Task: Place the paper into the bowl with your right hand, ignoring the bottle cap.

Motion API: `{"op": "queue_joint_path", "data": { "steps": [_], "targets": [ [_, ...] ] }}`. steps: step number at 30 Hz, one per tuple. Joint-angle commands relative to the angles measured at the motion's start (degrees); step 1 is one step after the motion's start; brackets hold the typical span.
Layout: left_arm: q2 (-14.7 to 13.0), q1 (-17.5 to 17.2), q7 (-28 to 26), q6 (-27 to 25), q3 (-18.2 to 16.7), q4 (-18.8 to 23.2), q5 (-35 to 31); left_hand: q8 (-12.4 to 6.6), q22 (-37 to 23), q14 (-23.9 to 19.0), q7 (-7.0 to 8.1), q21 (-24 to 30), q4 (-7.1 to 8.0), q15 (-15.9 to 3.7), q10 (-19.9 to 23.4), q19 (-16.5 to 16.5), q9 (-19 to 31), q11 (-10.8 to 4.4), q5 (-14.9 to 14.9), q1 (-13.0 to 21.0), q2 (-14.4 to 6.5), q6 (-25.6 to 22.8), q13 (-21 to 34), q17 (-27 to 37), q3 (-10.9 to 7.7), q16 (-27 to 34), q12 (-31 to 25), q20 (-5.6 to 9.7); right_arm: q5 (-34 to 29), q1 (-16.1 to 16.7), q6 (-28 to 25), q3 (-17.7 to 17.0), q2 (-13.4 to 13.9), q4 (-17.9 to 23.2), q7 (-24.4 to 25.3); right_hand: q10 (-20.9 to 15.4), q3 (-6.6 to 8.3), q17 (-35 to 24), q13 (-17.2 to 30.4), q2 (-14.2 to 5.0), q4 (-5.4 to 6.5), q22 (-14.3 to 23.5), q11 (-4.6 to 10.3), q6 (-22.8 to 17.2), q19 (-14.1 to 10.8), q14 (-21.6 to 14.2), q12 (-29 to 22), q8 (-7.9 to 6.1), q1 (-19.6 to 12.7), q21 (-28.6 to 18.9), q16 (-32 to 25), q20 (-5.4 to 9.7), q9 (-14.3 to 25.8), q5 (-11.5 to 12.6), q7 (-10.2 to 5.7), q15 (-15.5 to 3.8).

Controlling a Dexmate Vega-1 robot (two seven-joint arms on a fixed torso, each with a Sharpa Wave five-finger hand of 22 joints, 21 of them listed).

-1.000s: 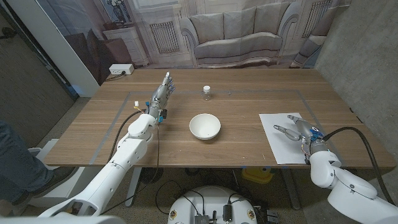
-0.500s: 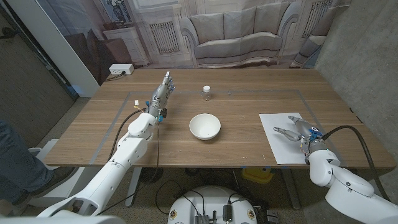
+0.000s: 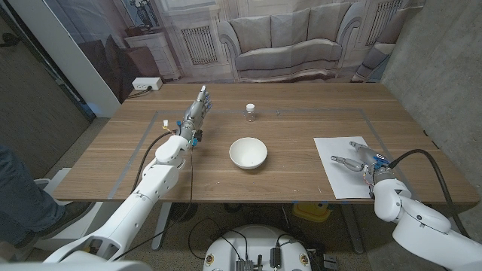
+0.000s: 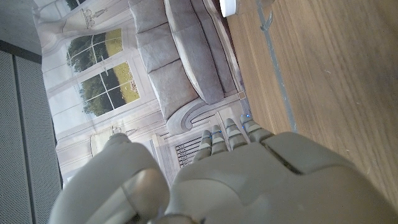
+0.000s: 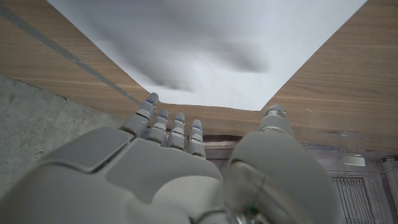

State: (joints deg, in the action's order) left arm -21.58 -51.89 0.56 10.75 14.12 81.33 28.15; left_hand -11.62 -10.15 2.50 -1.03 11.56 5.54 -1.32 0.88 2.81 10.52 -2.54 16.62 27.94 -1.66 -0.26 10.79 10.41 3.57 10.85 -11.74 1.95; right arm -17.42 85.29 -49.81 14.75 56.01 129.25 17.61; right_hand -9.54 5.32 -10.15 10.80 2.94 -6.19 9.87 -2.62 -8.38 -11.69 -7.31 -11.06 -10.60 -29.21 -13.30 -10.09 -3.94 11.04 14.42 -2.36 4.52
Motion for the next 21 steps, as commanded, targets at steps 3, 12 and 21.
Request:
{"op": "queue_joint_path", "data": {
  "steps": [3, 12, 21],
  "targets": [
    [0.06, -0.05, 0.22, -0.5, -0.4, 0.23, -0.16, 0.17, -0.16, 0.23, -0.28, -0.17, 0.26, 0.45, -0.09, 0.47, 0.3, 0.12, 0.29, 0.14, -0.47, -0.19, 0.09, 0.12, 0.27, -0.1, 0.07, 2.42, 1.25, -1.54, -2.86, 1.31, 0.01, -0.06, -0.05, 0.25, -0.2, -0.1, 0.07, 0.39, -0.3, 0.2, -0.05, 0.35, -0.14, 0.12, 0.05, 0.15, -0.42, 0.3, -0.13, -0.74, 0.16, 0.49, 0.16, 0.25],
    [0.16, -1.03, -0.07, 0.1, -0.54, 0.6, -0.03, 0.19, -0.16, 0.32, -0.26, -0.19, 0.26, 0.38, -0.12, 0.54, 0.3, 0.21, 0.29, 0.15, -0.5, -0.16, 0.09, 0.12, 0.37, -0.13, 0.09, 2.36, 2.12, -1.97, -3.46, 1.82, 0.36, -0.23, -0.08, 0.25, -0.32, -0.12, 0.07, 0.54, -0.31, 0.22, -0.07, 0.36, -0.2, 0.17, -0.09, 0.01, -0.41, 0.45, -0.18, -1.14, 0.15, 0.71, 0.22, 0.32],
    [0.21, -1.43, -0.15, 0.65, -0.68, 0.43, 0.18, 0.21, -0.16, 0.44, -0.22, -0.22, 0.27, 0.46, -0.13, 0.68, 0.3, -0.03, 0.29, 0.16, -0.55, -0.14, 0.09, 0.12, 0.48, -0.16, 0.09, 2.22, 1.95, -2.91, -4.77, 3.0, 1.07, -0.16, -0.37, 0.22, -0.45, -0.14, 0.08, 0.64, -0.28, 0.23, 0.07, 0.25, -0.15, 0.24, -0.23, -0.17, -0.36, 0.65, -0.23, -1.33, 0.15, 0.95, 0.23, 0.3]
  ]
}}
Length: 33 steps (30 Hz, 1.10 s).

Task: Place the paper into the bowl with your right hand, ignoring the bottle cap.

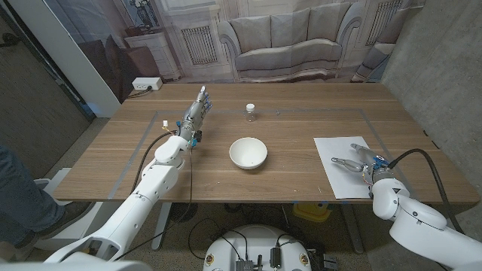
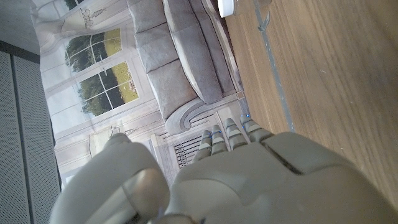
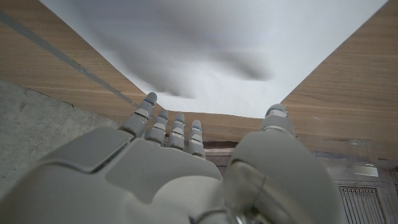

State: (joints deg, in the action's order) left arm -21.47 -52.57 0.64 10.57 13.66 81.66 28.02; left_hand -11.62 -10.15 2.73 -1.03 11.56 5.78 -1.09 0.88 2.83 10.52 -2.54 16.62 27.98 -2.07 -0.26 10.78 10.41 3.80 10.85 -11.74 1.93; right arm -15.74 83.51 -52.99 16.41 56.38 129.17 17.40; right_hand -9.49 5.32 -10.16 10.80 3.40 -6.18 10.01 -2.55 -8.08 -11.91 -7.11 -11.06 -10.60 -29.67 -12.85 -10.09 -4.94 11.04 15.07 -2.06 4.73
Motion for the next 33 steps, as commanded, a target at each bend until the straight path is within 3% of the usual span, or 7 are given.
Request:
{"op": "queue_joint_path", "data": {
  "steps": [1, 7, 33],
  "targets": [
    [0.07, -0.76, -0.24, 0.82, -0.23, 0.13, 0.33, 0.21, -0.17, 0.2, -0.21, -0.23, 0.03, 0.24, -0.18, 0.68, 0.31, 0.01, 0.29, 0.11, -0.14, -0.14, 0.09, 0.13, 0.27, -0.16, 0.11, 2.24, 0.1, -1.56, -2.2, 1.82, 0.81, -0.04, -0.41, 0.22, -0.46, -0.14, 0.08, 0.2, -0.29, 0.09, -0.06, -0.2, 0.07, 0.04, -0.23, -0.23, 0.11, 0.22, -0.23, -0.34, 0.15, 0.33, -0.05, 0.06],
    [0.05, -0.57, -0.18, 0.86, -0.28, -0.18, 0.43, 0.21, -0.17, 0.23, -0.17, -0.22, 0.04, 0.21, -0.13, 0.7, 0.31, 0.05, 0.29, 0.11, -0.16, -0.15, 0.1, 0.13, 0.33, -0.16, 0.09, 2.25, -1.03, -3.73, -5.19, 4.29, 1.48, 0.29, -1.39, 0.39, -0.59, -0.16, 0.07, 0.26, -0.22, 0.1, -0.09, -1.12, 0.21, 0.3, -0.27, -0.64, 0.22, 0.44, -0.2, -0.56, 0.15, 0.55, -0.45, 0.15],
    [1.58, 1.11, 1.23, 1.36, -0.47, -3.55, 0.28, 0.25, -0.17, 0.27, -0.26, -0.19, 0.04, 0.19, -0.2, 0.74, 0.31, 0.07, 0.28, 0.16, -0.28, -0.07, 0.1, 0.13, 0.59, -0.14, 0.11, 2.22, 0.25, -7.69, -8.84, 7.64, 1.61, -0.53, -3.01, 2.12, -1.07, -0.21, 0.07, 0.38, 0.11, 0.14, -0.7, -0.45, 0.37, 1.39, -0.02, -0.41, 0.79, 0.96, -0.09, -1.42, 0.11, 1.14, -0.17, 0.4]
  ]
}}
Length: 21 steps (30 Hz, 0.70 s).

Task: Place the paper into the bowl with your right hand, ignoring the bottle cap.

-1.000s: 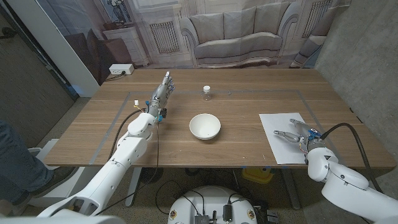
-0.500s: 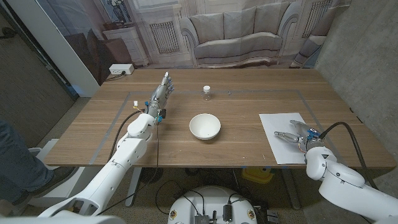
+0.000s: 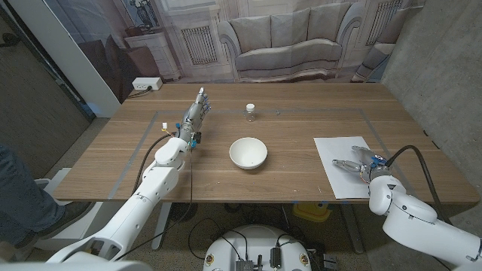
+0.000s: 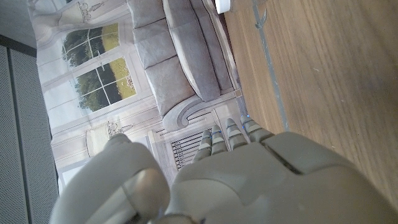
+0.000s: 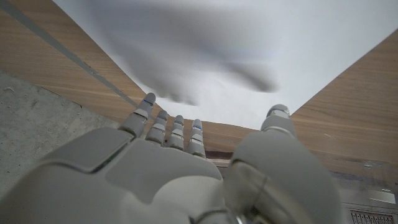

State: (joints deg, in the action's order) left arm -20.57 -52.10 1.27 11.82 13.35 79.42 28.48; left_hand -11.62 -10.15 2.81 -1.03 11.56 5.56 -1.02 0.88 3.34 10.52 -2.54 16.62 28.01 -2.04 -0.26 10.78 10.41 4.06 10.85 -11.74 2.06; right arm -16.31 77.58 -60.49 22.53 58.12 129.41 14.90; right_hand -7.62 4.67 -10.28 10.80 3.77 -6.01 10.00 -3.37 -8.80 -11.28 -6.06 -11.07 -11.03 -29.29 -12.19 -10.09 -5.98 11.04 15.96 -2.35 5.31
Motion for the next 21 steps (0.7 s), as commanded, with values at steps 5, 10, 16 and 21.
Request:
{"op": "queue_joint_path", "data": {
  "steps": [5, 10, 16, 21],
  "targets": [
    [1.01, 0.77, 0.83, 0.34, -0.27, -1.76, -0.27, 0.23, -0.17, 0.18, -0.24, -0.19, 0.26, 0.17, -0.21, 0.24, 0.31, -0.03, 0.28, 0.15, -0.34, -0.13, 0.1, 0.13, 0.38, -0.13, 0.11, 2.04, 1.14, -1.87, -1.49, 1.71, -0.54, -1.11, -0.19, 0.37, -0.44, -0.08, 0.07, 0.01, -0.09, 0.16, 0.19, 0.3, -0.22, 0.48, -0.05, 0.0, 0.35, 0.37, -0.08, -0.46, 0.11, 0.36, 0.18, -0.33],
    [1.29, 0.84, 0.96, 0.38, -0.32, -2.05, -0.39, 0.23, -0.17, 0.18, -0.27, -0.18, 0.26, 0.14, -0.22, 0.23, 0.31, 0.0, 0.28, 0.16, -0.37, -0.13, 0.1, 0.13, 0.43, -0.12, 0.11, 1.99, 1.48, -1.95, -1.24, 1.94, -0.83, -1.7, 0.03, 0.5, -0.44, -0.06, 0.07, -0.01, -0.14, 0.16, 0.19, 0.4, -0.28, 0.49, -0.07, 0.02, 0.22, 0.4, -0.12, -0.71, 0.1, 0.48, 0.21, -0.39],
    [1.54, 0.88, 0.96, 0.37, -0.39, -2.13, -0.56, 0.23, -0.17, 0.21, -0.23, -0.16, 0.26, 0.18, -0.17, 0.22, 0.31, 0.12, 0.28, 0.18, -0.4, -0.12, 0.1, 0.13, 0.48, -0.13, 0.09, 1.99, 1.46, -2.44, -1.44, 2.53, -0.81, -2.08, -0.01, 0.5, -0.41, -0.05, 0.07, -0.05, -0.22, 0.17, 0.01, 0.49, -0.41, 0.45, -0.17, 0.02, 0.02, 0.42, -0.19, -0.94, 0.1, 0.64, 0.3, -0.5],
    [1.69, 0.89, 0.79, 0.36, -0.4, -2.13, -0.8, 0.23, -0.17, 0.21, -0.23, -0.16, 0.25, 0.16, -0.22, 0.22, 0.31, 0.02, 0.28, 0.2, -0.42, -0.14, 0.1, 0.13, 0.52, -0.13, 0.11, 1.96, 1.23, -3.37, -1.41, 3.41, -1.1, -2.88, -0.28, 0.15, -0.34, 0.0, 0.08, -0.21, -0.51, 0.19, -0.09, -2.66, -1.34, -0.05, -0.59, -1.14, -0.76, 0.31, -0.45, 0.18, 0.09, 1.2, 0.75, -0.15]
  ]
}}
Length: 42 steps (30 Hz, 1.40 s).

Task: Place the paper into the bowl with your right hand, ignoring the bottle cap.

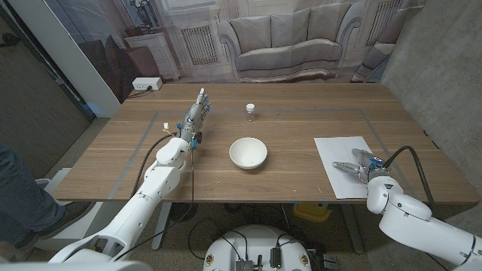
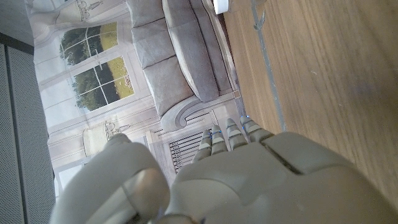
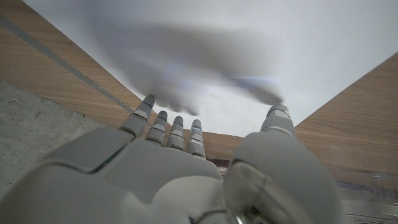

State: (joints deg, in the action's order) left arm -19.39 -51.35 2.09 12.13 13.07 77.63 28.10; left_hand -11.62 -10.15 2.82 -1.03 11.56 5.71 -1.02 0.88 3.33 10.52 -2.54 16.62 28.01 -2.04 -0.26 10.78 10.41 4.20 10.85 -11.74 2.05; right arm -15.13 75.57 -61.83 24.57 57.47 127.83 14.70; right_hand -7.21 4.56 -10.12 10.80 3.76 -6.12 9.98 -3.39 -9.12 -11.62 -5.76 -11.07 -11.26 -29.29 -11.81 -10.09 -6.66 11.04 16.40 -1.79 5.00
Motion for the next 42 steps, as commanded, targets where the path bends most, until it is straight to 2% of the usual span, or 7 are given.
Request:
{"op": "queue_joint_path", "data": {
  "steps": [1, 6, 14, 22, 31, 36, 42],
  "targets": [
    [0.54, 0.14, -0.09, 0.1, -0.13, -0.36, -0.47, 0.25, -0.17, 0.22, -0.24, -0.16, 0.1, 0.15, -0.22, 0.23, 0.31, 0.04, 0.28, 0.2, -0.43, -0.09, 0.11, 0.13, 0.39, -0.13, 0.11, 1.96, 0.07, -1.49, 0.03, 1.47, -0.43, -1.42, -0.23, -0.63, -0.24, -0.15, 0.07, -0.21, -0.45, 0.2, -0.25, -2.65, -1.38, -0.77, -0.78, -0.98, -0.9, -0.16, -0.6, 1.2, 0.08, 0.86, 0.33, -0.1],
    [0.52, -0.01, -0.38, 0.11, -0.27, 0.02, -0.59, 0.25, -0.17, 0.22, -0.21, -0.16, 0.1, 0.14, -0.13, 0.23, 0.31, 0.13, 0.28, 0.23, -0.46, -0.07, 0.11, 0.13, 0.43, -0.13, 0.08, 1.94, -0.01, -2.13, -0.17, 1.89, -0.52, -1.74, -0.74, -1.54, -0.29, -0.12, 0.05, -0.27, -0.66, 0.24, -0.54, -3.95, -4.42, -2.41, -1.23, -1.13, -1.58, -0.93, -0.98, 3.47, 0.06, 1.4, 0.66, -0.91],
    [0.78, 0.11, -0.12, 0.25, -0.14, -0.31, -0.48, 0.24, -0.17, 0.19, -0.19, -0.15, 0.09, 0.1, -0.22, 0.23, 0.31, -0.04, 0.29, 0.25, -0.49, -0.12, 0.11, 0.13, 0.5, -0.11, 0.11, 1.92, 0.2, -2.93, -0.56, 2.34, -0.42, -2.15, -1.84, -3.63, -0.13, -0.23, 0.04, -1.1, -0.62, 0.4, 0.01, -4.97, -8.48, -5.99, -1.99, -1.03, -2.32, -1.88, -1.75, 5.01, 0.07, 1.89, 0.71, -3.29],
    [1.08, 0.06, 0.2, 0.41, -0.17, -0.97, -0.33, 0.23, -0.17, 0.26, -0.22, -0.17, 0.09, 0.21, -0.26, 0.31, 0.31, -0.12, 0.29, 0.27, -0.51, -0.13, 0.11, 0.13, 0.59, -0.13, 0.13, 1.86, -0.19, -4.09, -1.84, 3.54, -0.46, -2.29, -2.54, -7.49, 0.93, -0.19, 0.01, -2.72, -1.4, 0.54, 0.97, -5.97, -12.3, -9.56, -3.11, -0.98, -5.16, -2.56, -2.0, 6.99, 0.14, 2.24, -1.27, -6.08],
    [1.27, -0.47, 0.57, 0.92, -0.57, -0.9, 0.11, 0.24, -0.17, 0.25, -0.15, -0.16, 0.09, 0.15, -0.25, 0.31, 0.31, -0.15, 0.29, 0.29, -0.53, -0.13, 0.11, 0.13, 0.69, -0.12, 0.12, 1.73, -0.52, -4.64, -2.04, 4.06, -0.1, -2.26, -2.99, -9.27, 4.78, -0.11, 0.0, -6.53, -3.79, 0.62, 1.93, -6.52, -15.64, -11.95, -3.06, -0.81, -14.41, -2.79, -1.5, 9.25, 0.25, 1.92, -2.04, -7.91],
    [1.25, -0.72, 0.41, 0.97, -0.64, -0.62, 0.14, 0.23, -0.17, 0.25, -0.15, -0.15, 0.09, 0.18, -0.16, 0.31, 0.31, -0.39, 0.29, 0.29, -0.54, -0.13, 0.11, 0.13, 0.75, -0.12, 0.08, 1.66, -1.41, -4.89, -2.33, 4.57, -0.03, -2.11, -2.44, -11.23, 6.41, -0.19, -0.02, -7.61, -3.84, 0.74, 2.48, -7.69, -18.82, -14.87, -3.33, -1.03, -18.59, -3.53, -1.8, 11.02, 0.31, 0.91, -2.4, -9.27],
    [1.27, -0.83, 0.32, 0.92, -0.59, -0.59, 0.16, 0.2, -0.18, 0.26, -0.16, -0.17, 0.09, 0.12, -0.14, 0.38, 0.31, -0.18, 0.29, 0.3, -0.56, -0.21, 0.11, 0.13, 0.82, -0.11, 0.07, 1.57, -2.35, -4.83, -2.48, 4.74, -0.47, -2.29, -1.32, -14.41, 7.34, -0.39, -0.03, -8.56, -3.29, 0.89, 3.19, -10.21, -21.7, -18.37, -4.0, -1.65, -20.73, -4.3, -2.31, 13.02, 0.37, -0.37, -2.8, -11.16]
  ]
}}
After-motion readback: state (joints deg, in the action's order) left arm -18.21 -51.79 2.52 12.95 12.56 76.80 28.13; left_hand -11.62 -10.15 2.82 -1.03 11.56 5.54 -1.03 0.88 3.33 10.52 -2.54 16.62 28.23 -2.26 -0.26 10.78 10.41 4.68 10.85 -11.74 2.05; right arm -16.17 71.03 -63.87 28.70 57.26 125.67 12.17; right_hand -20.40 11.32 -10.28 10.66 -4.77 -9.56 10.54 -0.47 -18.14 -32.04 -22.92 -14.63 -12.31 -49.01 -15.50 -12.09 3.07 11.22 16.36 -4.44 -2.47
